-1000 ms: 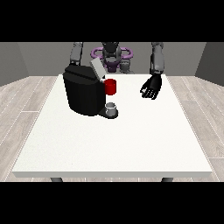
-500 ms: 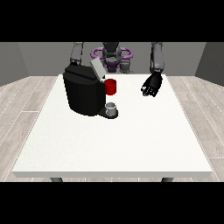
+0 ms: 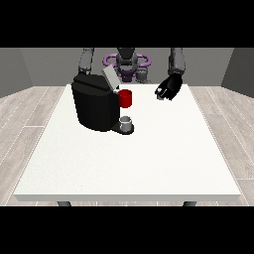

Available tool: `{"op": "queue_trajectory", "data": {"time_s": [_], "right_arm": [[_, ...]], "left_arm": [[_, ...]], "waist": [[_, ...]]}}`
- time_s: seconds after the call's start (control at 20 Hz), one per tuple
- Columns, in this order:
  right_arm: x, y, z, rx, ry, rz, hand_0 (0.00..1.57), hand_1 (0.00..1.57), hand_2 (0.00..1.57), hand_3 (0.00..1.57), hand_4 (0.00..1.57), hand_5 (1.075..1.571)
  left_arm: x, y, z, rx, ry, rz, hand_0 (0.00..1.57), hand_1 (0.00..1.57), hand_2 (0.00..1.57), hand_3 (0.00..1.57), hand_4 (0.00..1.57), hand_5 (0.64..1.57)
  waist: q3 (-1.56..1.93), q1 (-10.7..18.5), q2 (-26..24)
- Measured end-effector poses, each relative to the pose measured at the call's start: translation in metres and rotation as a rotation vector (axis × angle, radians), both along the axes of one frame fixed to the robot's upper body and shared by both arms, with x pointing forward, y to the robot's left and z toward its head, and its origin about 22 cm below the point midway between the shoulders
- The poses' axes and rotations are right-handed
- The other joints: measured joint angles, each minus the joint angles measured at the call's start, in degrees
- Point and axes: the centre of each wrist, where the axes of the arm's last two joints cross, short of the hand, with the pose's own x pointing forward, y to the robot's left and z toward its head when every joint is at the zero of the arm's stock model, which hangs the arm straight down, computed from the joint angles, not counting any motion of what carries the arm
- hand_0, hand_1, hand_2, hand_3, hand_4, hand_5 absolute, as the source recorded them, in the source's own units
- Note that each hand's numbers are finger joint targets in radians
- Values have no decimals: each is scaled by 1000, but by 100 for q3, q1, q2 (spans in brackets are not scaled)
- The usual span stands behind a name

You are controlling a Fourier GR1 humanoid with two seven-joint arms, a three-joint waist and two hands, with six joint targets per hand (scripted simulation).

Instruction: Insert the coffee pod into the coffee machine and close the lid

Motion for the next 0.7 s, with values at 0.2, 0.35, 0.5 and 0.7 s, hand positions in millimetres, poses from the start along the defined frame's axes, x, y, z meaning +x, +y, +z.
{"op": "queue_trajectory", "data": {"time_s": [0.2, 0.35, 0.5, 0.7], "right_arm": [[-4, 9, -5, 9, 35, 16, 0, 0, 0, 0, 0, 1571], [-4, 8, -4, 22, 47, 23, 0, 0, 0, 0, 0, 1571], [-2, 14, -1, 33, 28, 39, 0, 0, 0, 0, 0, 1571], [1, 15, 6, 38, -16, 63, 0, 0, 0, 0, 0, 1571]], "left_arm": [[12, -8, 24, -14, 31, -27, 1403, 1403, 1396, 1341, 598, 1571], [19, -21, 37, -18, 44, -43, 1403, 1403, 1396, 1341, 598, 1571], [27, -33, 55, -17, 33, -41, 1403, 1403, 1396, 1341, 598, 1571], [39, -43, 88, -29, -9, -32, 1380, 1380, 1397, 1375, 522, 1571]], "waist": [[-1, -78, -314], [0, -143, -460], [-1, -216, -439], [0, -422, -315]]}}
